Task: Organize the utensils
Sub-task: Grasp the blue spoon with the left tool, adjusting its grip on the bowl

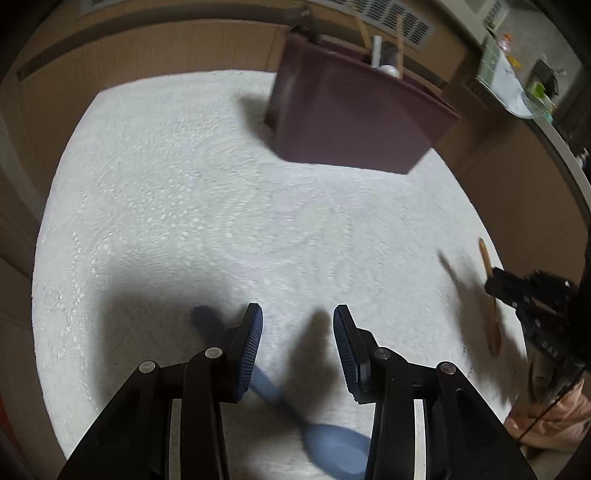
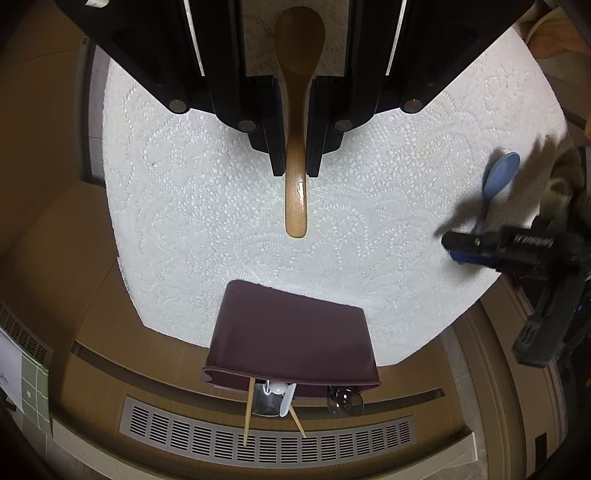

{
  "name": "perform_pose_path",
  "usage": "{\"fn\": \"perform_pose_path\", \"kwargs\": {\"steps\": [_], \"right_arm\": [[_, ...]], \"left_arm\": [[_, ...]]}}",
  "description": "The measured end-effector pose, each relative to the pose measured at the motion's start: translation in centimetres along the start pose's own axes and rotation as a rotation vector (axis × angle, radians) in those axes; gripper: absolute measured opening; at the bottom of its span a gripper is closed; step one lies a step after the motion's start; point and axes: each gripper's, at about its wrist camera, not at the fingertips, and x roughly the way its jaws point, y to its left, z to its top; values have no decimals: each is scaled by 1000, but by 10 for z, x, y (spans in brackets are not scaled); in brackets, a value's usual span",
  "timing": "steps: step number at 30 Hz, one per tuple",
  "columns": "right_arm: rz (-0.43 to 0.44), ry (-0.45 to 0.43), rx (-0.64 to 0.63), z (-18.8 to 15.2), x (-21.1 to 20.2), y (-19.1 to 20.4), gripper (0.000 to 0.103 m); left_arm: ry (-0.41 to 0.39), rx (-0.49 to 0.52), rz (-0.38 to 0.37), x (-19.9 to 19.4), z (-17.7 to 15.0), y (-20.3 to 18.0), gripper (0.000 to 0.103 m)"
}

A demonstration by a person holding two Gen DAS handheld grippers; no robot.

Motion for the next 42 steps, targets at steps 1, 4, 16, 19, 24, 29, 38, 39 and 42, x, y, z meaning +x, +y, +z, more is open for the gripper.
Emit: {"fn": "perform_pose_path", "kwargs": {"steps": [1,4,16,19,24,29,38,39,42], "right_arm": [[-5,4,3,-1,0,-2,10],[-13,21,13,-3,2,-7,10],[-6,22,-33,1,2,7,11],[0,24,-43,0,1,9,11],[28,44,-46,-3,-1,7,11],[55,51,-18,-6,-2,-4,14],[92,122,-30,5,26,8,20],[79,129,-36,4,28,10,20],[27,118,-62,3,28,14,10]], "left_arm": [[3,-16,-21,-3,-1,5,41],[5,-38,3,-15,-17,15,42],[-41,236,41,-87,-104,-37,67],[-29,395,104,-83,-111,-67,79],[90,516,200,-36,-102,-80,79],[82,407,220,-13,-72,-65,70],[-27,184,151,-16,-47,-36,61],[-19,207,148,-18,-49,-39,61],[3,287,183,-24,-55,-48,61]]}}
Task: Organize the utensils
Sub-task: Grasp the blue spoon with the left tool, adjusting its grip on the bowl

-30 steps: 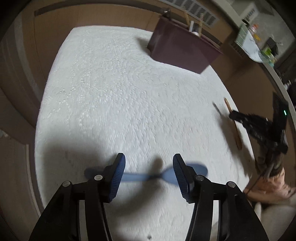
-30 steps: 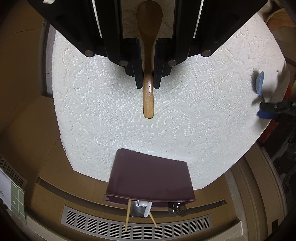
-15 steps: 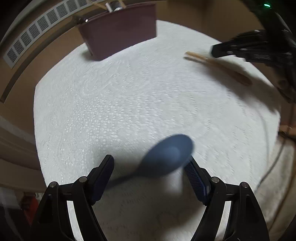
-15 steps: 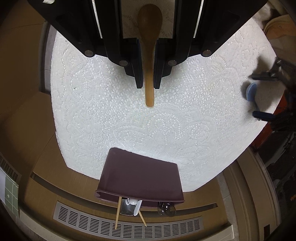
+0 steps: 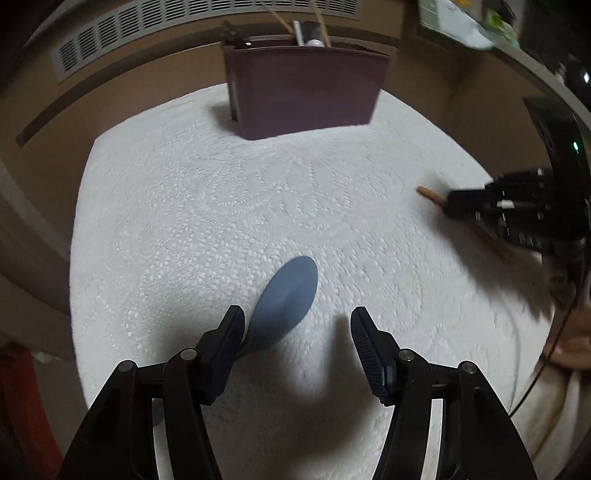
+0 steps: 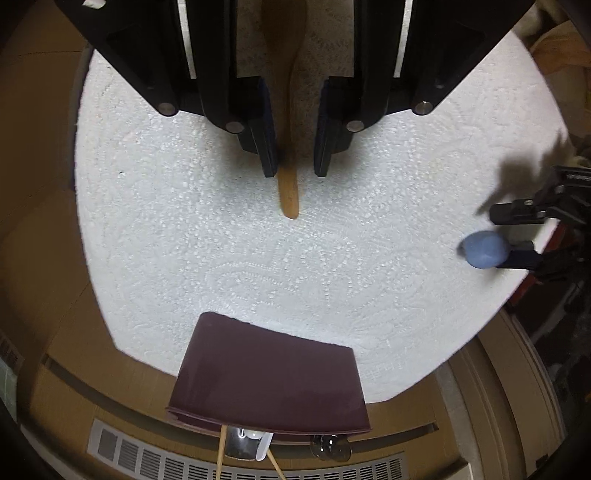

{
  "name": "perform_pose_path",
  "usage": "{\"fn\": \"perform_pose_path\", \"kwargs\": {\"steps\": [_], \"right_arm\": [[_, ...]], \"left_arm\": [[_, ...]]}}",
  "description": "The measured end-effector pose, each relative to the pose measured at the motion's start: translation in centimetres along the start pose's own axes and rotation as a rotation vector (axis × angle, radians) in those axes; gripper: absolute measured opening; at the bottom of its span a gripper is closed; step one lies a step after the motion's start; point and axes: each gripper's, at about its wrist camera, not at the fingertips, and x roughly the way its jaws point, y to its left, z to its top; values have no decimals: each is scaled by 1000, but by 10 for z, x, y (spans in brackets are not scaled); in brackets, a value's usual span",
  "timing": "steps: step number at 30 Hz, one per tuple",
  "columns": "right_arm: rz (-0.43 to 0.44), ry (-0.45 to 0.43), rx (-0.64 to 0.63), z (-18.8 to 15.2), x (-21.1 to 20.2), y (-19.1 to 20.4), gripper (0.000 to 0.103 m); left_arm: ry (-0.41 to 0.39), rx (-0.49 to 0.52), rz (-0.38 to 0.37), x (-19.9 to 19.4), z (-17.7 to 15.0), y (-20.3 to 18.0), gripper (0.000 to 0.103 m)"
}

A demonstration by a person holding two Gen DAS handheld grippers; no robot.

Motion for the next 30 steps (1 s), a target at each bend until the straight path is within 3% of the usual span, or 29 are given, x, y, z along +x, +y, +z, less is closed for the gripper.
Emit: {"fn": "perform_pose_path", "kwargs": {"steps": [5,19,25,30], "right_arm": [[43,-4,10,-3,-9,-2,9],[58,-17,13,-6,-15,-3,9],[63,-15,26,-7,-13,-4,9],[68,-12,27,-7,-11,-5,9]], "left_arm": [[41,33,64,5,6,8,61],[76,74,90,23,16,4,61],[94,-84,56,23,8,34,64],[99,-133,-31,7,-17,18,68]]}}
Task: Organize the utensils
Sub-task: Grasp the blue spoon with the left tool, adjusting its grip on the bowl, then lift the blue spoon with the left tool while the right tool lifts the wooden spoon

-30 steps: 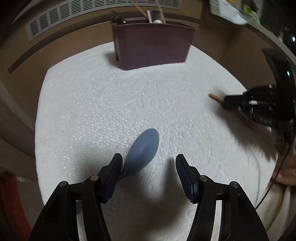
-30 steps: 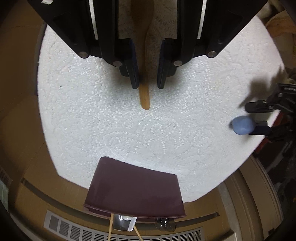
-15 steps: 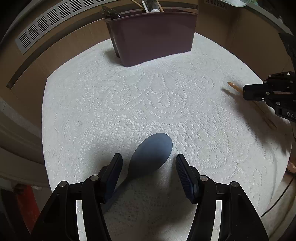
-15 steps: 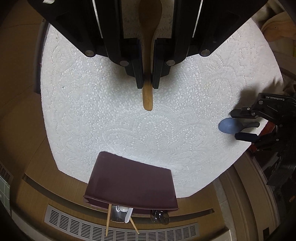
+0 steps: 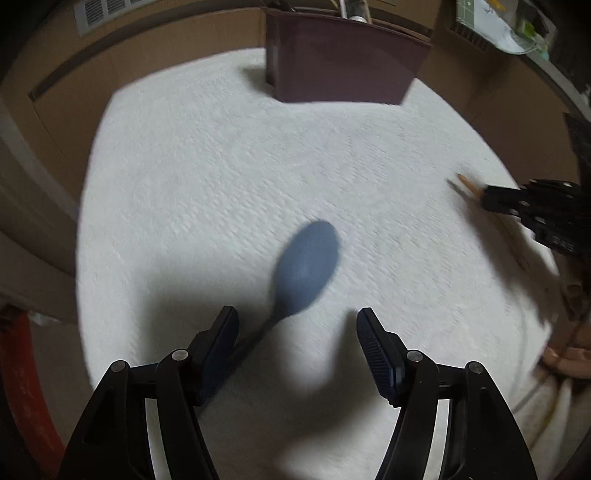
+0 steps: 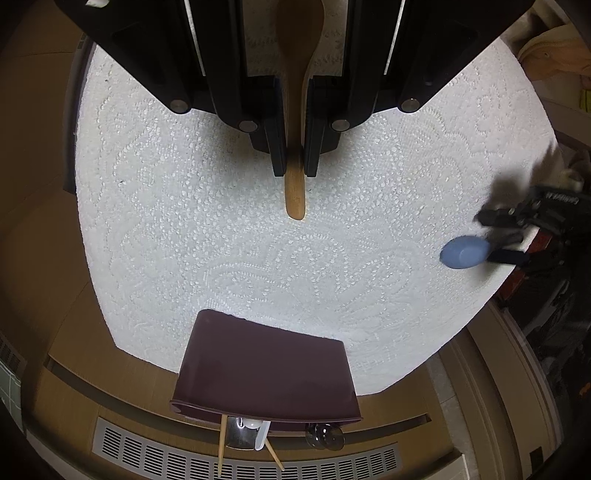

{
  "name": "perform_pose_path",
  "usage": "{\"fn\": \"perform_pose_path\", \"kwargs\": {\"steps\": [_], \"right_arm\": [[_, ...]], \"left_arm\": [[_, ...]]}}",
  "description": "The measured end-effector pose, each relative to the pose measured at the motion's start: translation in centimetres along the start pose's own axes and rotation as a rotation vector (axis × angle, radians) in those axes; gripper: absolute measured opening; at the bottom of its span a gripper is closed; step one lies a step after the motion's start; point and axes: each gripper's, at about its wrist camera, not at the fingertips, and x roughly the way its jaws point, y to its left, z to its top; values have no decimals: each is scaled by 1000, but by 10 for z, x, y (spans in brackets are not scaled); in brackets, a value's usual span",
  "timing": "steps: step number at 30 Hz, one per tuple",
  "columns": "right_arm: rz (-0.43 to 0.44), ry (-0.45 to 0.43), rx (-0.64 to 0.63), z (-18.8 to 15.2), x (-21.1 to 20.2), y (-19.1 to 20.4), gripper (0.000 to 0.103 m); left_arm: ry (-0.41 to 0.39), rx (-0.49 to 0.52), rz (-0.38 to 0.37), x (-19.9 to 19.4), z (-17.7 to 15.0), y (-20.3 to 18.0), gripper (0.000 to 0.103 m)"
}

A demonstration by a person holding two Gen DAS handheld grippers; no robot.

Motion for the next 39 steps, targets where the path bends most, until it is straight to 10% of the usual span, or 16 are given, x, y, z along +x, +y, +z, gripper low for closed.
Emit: {"fn": "perform_pose_path", "kwargs": {"steps": [19,26,32,39], "right_arm": [[8,18,-31,-8,1,-2,10],[5,37,-45,-8,4,4,12],[25,44,-7,-16,6,3,14],[14,-52,21,-14,-20,6,11]], "left_arm": [[56,342,19,10,-1,-66,68],[58,302,-2,10,9,-56,66],[18,149,-18,5,17,-37,34],[-225,1,19,-31,-4,-46,16]]}}
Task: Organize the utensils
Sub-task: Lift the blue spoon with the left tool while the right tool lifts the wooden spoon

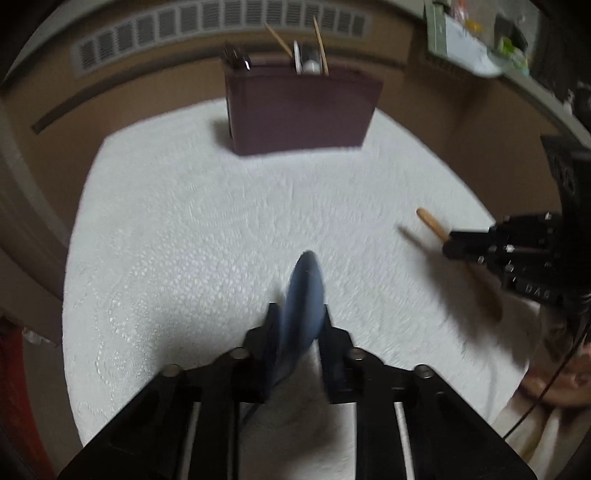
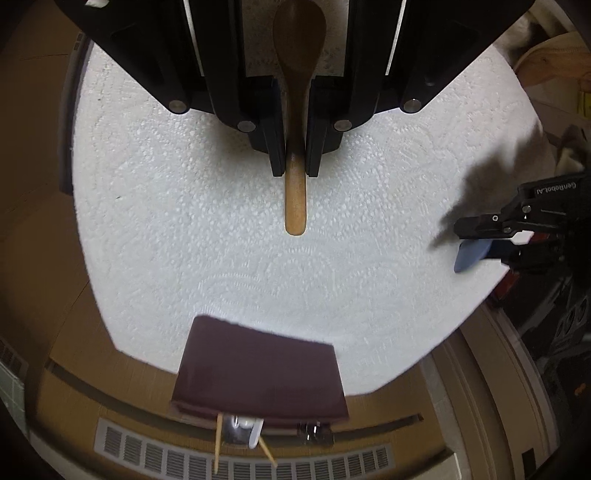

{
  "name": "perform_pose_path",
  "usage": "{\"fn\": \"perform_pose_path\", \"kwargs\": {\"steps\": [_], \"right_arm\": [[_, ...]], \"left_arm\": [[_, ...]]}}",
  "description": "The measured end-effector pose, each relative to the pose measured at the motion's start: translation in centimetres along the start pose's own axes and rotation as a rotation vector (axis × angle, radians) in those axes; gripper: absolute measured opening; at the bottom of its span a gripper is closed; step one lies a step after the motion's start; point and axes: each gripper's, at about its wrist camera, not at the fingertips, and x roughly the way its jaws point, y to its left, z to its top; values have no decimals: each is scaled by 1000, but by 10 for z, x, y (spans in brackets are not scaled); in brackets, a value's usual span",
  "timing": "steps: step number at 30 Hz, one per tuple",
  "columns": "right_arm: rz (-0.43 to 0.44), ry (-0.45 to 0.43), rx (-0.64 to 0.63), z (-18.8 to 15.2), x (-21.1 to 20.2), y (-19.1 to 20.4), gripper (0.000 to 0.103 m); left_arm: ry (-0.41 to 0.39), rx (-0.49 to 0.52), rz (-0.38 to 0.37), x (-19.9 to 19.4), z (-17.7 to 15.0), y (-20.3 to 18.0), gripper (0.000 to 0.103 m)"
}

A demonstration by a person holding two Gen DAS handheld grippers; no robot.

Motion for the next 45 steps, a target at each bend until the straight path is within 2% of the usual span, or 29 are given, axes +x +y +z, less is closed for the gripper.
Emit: {"fn": "perform_pose_path", "kwargs": {"steps": [4,6,9,13,14,16,17,18,20,23,25,27,28,30,33,39,42,45], "right_arm": [[-8,-70,19,9,-16,-3,11],[-11,-86,24,13,-18,-4,11],[-8,-85,32,13,-19,-6,11],[1,-75,22,6,-18,-8,11],[4,-67,23,5,-16,-9,11],[11,-53,27,2,-12,-9,11],[12,-49,26,1,-11,-9,11],[12,-44,24,0,-9,-9,11],[13,-38,23,0,-6,-9,11],[13,-33,19,1,-5,-7,11],[12,-33,9,2,-5,-4,11],[10,-33,5,2,-6,-3,11],[9,-33,4,2,-6,-3,11],[9,-34,10,1,-5,-4,11],[14,-42,41,2,-3,-10,11],[32,-76,72,7,-2,-13,11],[43,-92,82,14,-1,-13,11],[52,-150,86,30,-13,-16,11]], "left_arm": [[-161,-71,27,-23,15,-3,16],[-198,-110,21,-28,21,1,16],[-155,-133,-19,-11,33,7,16],[-81,-90,-79,-10,23,11,18],[-56,-63,-104,-10,20,10,22],[-10,-12,-161,-10,15,9,50],[5,18,-174,-9,12,8,70],[7,52,-158,-8,10,7,74],[32,110,-114,-3,10,2,74],[95,159,-100,13,13,-4,73],[127,175,-78,27,16,-8,69],[157,152,-64,38,16,-7,48],[168,134,-51,42,15,-7,46],[129,122,-18,39,12,-10,35],[68,45,-26,25,7,-9,35],[-142,-104,-26,-18,12,-6,34],[-211,-138,-33,-25,25,-3,34],[-269,-141,-53,-34,49,-3,34]]}}
